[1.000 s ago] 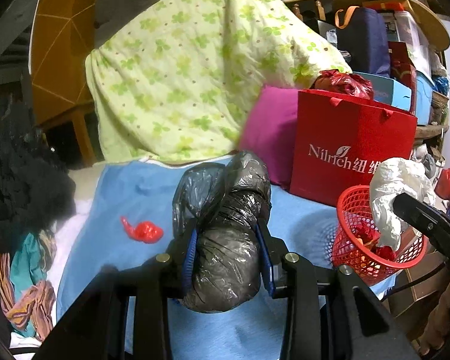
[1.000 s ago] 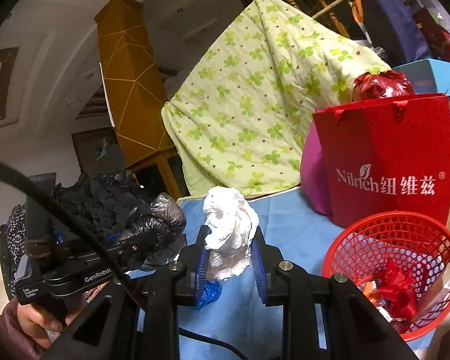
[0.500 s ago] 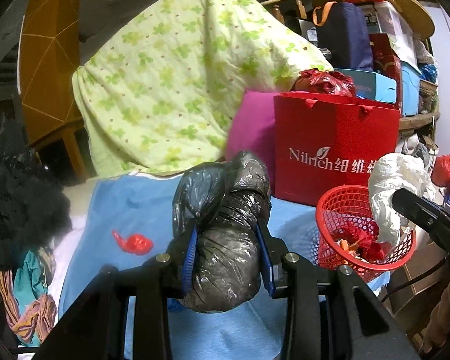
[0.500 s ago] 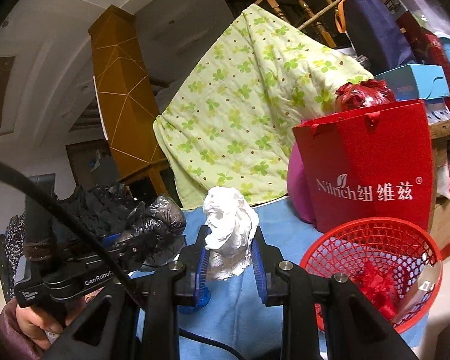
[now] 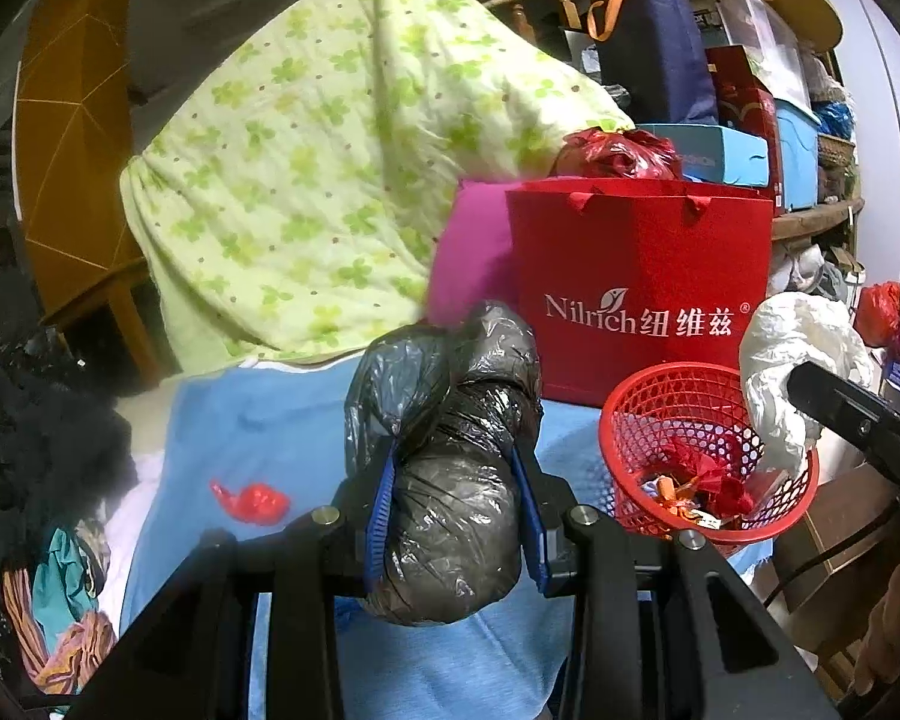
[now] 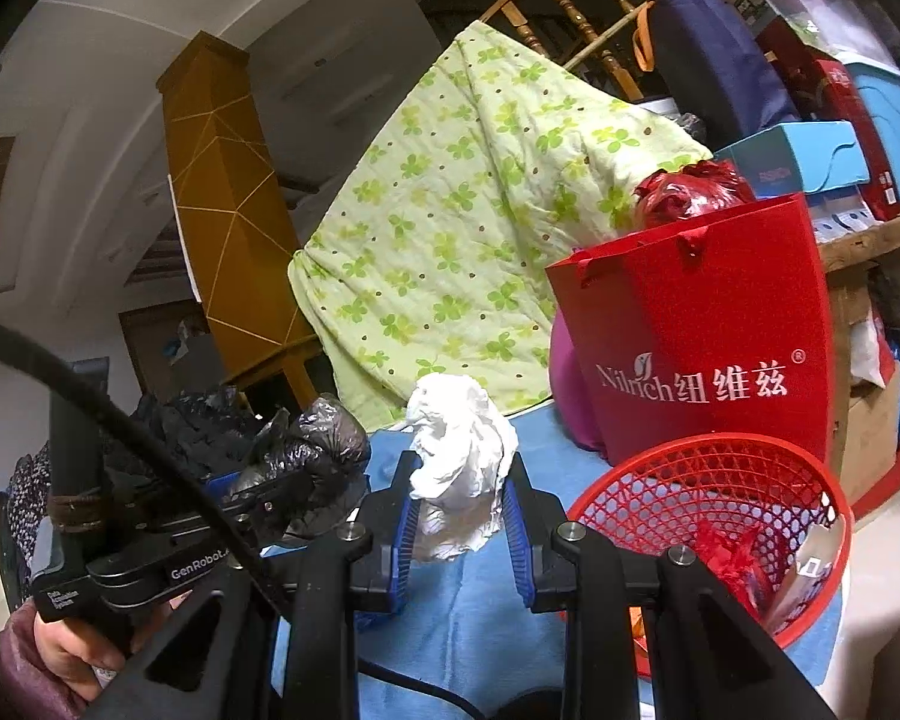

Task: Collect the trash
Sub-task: 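Carry the black bag with the left tool while the right tool carries the white bag to the basket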

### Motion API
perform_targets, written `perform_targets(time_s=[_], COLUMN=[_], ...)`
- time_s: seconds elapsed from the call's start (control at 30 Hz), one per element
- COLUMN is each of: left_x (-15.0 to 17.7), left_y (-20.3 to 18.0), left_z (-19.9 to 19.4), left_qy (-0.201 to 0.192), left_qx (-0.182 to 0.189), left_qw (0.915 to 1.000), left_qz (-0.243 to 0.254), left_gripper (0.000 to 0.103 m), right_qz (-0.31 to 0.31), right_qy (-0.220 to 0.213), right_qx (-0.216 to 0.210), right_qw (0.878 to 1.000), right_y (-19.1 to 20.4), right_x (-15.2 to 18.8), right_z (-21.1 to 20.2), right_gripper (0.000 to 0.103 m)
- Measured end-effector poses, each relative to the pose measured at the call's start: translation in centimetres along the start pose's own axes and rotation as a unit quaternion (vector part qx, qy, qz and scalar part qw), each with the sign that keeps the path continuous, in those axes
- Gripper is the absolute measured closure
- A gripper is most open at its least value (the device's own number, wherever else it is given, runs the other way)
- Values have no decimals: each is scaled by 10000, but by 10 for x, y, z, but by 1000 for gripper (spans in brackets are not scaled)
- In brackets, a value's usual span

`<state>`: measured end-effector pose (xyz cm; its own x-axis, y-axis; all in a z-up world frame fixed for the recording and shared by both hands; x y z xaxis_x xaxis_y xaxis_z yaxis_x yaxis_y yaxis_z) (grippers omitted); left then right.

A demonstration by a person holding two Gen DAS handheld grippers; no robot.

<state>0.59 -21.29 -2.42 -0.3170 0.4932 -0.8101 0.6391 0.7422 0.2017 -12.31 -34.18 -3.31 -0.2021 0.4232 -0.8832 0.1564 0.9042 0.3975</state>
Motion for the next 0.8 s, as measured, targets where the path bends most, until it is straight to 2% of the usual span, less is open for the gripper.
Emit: perform_targets(time_s=[0.8], left_x=[-10], left_y=[-38], left_z=[-3], left_qy=[-56], left_qx=[145], left_qw=[9991], left_qz=[388], left_gripper=[65], right_qz=[227], right_qy=[-263], right_qx=[142], right_qw=[9993], right_y=[-19], right_x=[-3], right_z=[-33], right_gripper=[75])
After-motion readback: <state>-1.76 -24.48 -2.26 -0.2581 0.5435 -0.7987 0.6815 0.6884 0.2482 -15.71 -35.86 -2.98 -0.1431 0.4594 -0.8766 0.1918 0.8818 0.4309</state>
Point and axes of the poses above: each gripper's, at about its wrist camera, not at the fingertips, and z roughly the way its jaws point, y to its left, x to its underside, the point moved 6 cm from there along z, roughly the way its jaws point, and after that the axes turned 7 degrees about y, right-handed, at the moved point
